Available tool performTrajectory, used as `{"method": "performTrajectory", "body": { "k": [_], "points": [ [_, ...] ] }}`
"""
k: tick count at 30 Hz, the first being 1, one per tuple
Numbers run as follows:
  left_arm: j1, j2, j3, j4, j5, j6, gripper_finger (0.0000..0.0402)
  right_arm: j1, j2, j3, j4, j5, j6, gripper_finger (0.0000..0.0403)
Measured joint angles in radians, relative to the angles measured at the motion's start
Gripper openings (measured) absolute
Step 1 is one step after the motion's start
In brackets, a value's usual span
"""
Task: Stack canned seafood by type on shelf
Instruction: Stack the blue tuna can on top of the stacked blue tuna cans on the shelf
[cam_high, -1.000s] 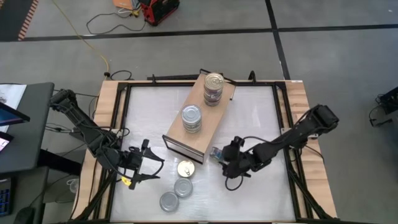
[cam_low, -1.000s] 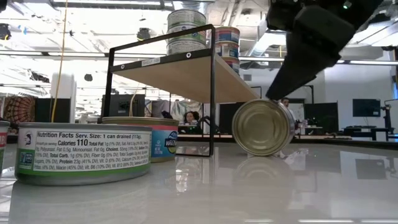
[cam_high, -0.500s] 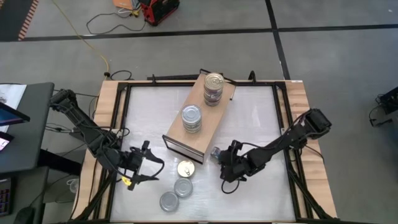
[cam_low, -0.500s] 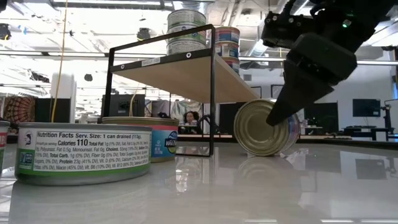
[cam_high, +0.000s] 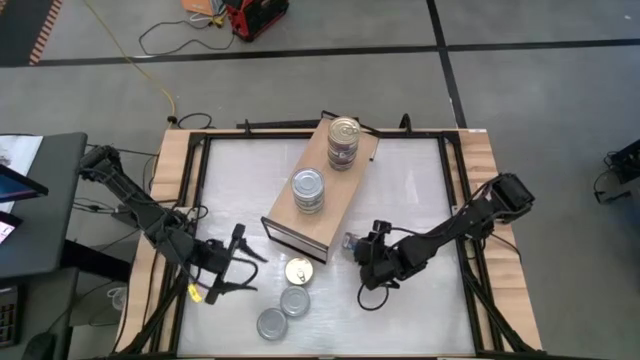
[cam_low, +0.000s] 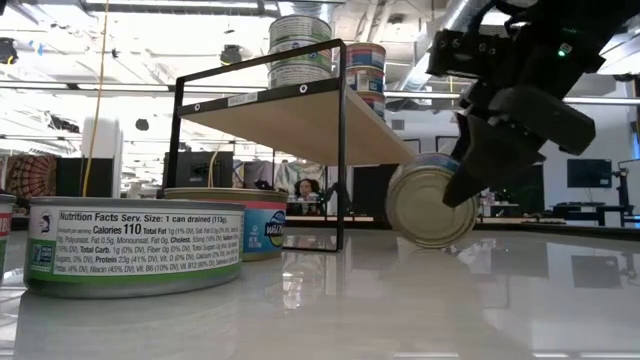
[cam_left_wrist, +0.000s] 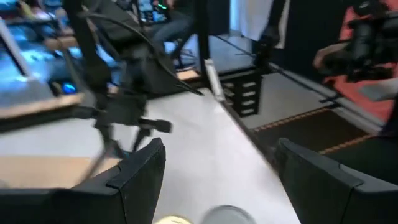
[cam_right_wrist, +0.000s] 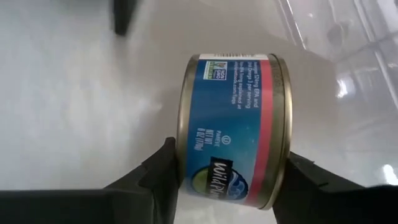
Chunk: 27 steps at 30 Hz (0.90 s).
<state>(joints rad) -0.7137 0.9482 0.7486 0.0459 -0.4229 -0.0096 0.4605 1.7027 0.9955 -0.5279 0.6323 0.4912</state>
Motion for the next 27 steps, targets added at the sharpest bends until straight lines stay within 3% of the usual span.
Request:
{"method": "performTrajectory", "body": {
  "k": [7, 13, 21, 27],
  "points": [
    [0.144, -0.045, 0.000, 0.007, 0.125, 0.084, 0.0287, -0.012, -0.082, -0.002, -0.192, 0.052, 0.020, 0.0216],
    [0.218, -0.129, 0.000, 0.016, 0.131, 0.164, 0.0287, -0.005, -0.210, -0.001, -0.316, 0.092, 0.008, 0.0213],
    [0.369, -0.272, -0.089, 0.124, 0.187, 0.202, 0.0287, -0.017, -0.371, 0.101, -0.647, 0.192, 0.024, 0.0223],
    [0.601, -0.322, -0.133, 0.136, 0.314, 0.140, 0.0263, -0.068, -0.410, 0.227, -0.675, 0.291, -0.195, 0.0219]
  ]
}}
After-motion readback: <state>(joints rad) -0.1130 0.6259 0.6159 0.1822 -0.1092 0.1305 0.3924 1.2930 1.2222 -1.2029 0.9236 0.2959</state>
